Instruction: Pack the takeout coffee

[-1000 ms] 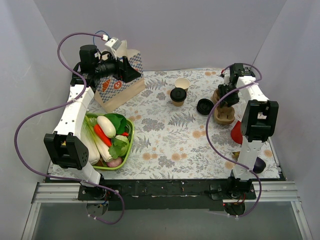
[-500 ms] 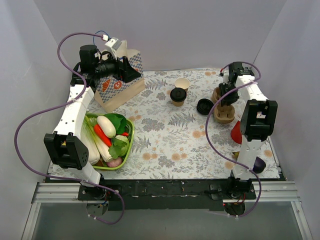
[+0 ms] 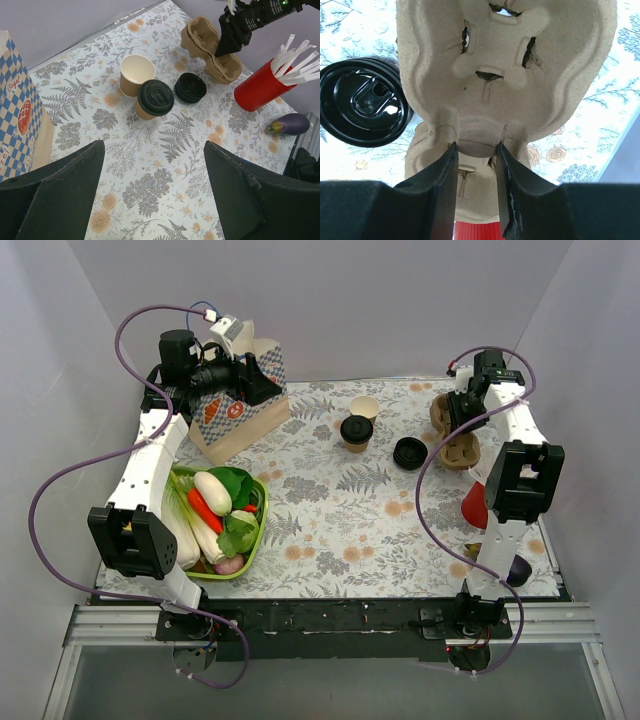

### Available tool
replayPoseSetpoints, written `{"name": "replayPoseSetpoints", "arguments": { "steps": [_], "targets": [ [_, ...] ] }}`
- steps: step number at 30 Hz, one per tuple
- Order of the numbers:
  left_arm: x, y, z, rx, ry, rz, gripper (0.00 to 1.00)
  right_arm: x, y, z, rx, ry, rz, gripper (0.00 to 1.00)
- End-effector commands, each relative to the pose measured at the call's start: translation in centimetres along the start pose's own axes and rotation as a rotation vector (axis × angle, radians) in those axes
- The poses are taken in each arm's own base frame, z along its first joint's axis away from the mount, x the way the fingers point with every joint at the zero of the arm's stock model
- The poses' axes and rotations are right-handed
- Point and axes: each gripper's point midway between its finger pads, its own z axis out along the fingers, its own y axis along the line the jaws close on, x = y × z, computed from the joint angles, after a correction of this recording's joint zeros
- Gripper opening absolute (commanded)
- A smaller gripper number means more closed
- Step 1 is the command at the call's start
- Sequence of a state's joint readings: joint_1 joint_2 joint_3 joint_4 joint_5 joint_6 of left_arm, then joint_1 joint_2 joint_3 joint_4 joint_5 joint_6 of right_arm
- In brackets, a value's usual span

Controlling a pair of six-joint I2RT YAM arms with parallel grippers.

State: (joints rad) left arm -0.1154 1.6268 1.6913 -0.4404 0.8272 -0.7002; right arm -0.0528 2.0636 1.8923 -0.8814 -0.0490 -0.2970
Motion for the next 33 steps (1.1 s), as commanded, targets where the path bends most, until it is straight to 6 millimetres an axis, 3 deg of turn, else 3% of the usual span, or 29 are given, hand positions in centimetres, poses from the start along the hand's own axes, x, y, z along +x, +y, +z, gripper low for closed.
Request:
{"name": "replayPoseSetpoints", "arguments": {
  "steps": [1, 5, 7, 8, 9, 10, 14, 16, 18, 20, 22, 26, 28, 29, 30, 31, 32, 33],
  "targets": [
    [-1.0, -1.4, -0.7, 0.023, -0.021, 0.028, 0.81, -1.3, 1.6, -2.0, -0.088, -0.069, -0.035, 0.01],
    [-1.1, -1.5, -0.7, 0.025, -0.024, 0.027, 0.81, 0.8, 1.8, -1.2, -0.11, 0.004, -0.144, 0.14],
    [-0.9, -1.6, -0.7, 0.025, -0.021, 0.025, 0.82, 0.0, 0.9, -0.9, -0.106, 0.027, -0.211, 0.15],
    [-0.8, -1.7, -0.7, 0.028, -0.02, 0.023, 0.82, 1.0, 1.0, -1.2, -0.119, 0.095, -0.204, 0.16],
    [-0.7, -1.8, -0.7, 0.029, -0.016, 0.02, 0.82, 1.5, 0.7, -0.1, -0.138, 0.141, -0.205, 0.16],
    [-0.4, -1.8, -0.7, 0.032, -0.012, 0.017, 0.82, -0.5, -0.2, -1.5, -0.09, 0.105, -0.219, 0.16],
    [-0.2, -1.9, -0.6, 0.036, -0.007, 0.013, 0.82, -0.1, -1.3, -1.2, -0.041, 0.146, -0.223, 0.23],
    [-0.4, -2.0, -0.6, 0.041, -0.012, 0.017, 0.82, 0.9, -0.3, -1.1, -0.088, 0.146, -0.204, 0.21],
    [-0.4, -2.0, -0.4, 0.044, -0.009, 0.013, 0.82, 1.2, 0.4, -1.2, -0.129, 0.148, -0.188, 0.08],
    [-0.7, -2.1, -0.5, 0.046, -0.014, 0.018, 0.82, 0.9, 0.3, -1.4, -0.123, 0.142, -0.182, 0.08],
    [-0.8, -2.2, -0.5, 0.047, -0.015, 0.019, 0.82, 0.1, -0.1, -1.8, -0.098, 0.119, -0.191, 0.08],
    [-0.5, -2.3, -0.4, 0.047, -0.011, 0.016, 0.83, -4.0, -0.4, -5.6, -0.063, -0.053, -0.212, 0.06],
    [-0.3, -2.3, -0.5, 0.047, -0.009, 0.014, 0.82, -5.9, 0.5, -6.3, -0.113, -0.179, -0.218, 0.05],
    [-0.2, -2.2, -0.4, 0.049, -0.005, 0.011, 0.82, -6.7, 0.6, -8.6, -0.096, -0.254, -0.223, 0.05],
    [-0.2, -2.3, -0.4, 0.054, -0.006, 0.01, 0.82, -4.9, 1.2, -7.1, -0.129, -0.229, -0.199, 0.05],
    [-0.2, -2.2, -0.3, 0.054, -0.005, 0.008, 0.82, -6.6, 1.9, -7.7, -0.165, -0.342, -0.227, 0.04],
    [-0.4, -2.2, -0.2, 0.057, -0.008, 0.009, 0.82, -6.8, 2.5, -9.4, -0.172, -0.399, -0.247, 0.04],
    [-0.8, -2.3, -0.2, 0.059, -0.014, 0.013, 0.82, -6.3, 3.3, -8.9, -0.208, -0.406, -0.254, 0.04]
  ]
}}
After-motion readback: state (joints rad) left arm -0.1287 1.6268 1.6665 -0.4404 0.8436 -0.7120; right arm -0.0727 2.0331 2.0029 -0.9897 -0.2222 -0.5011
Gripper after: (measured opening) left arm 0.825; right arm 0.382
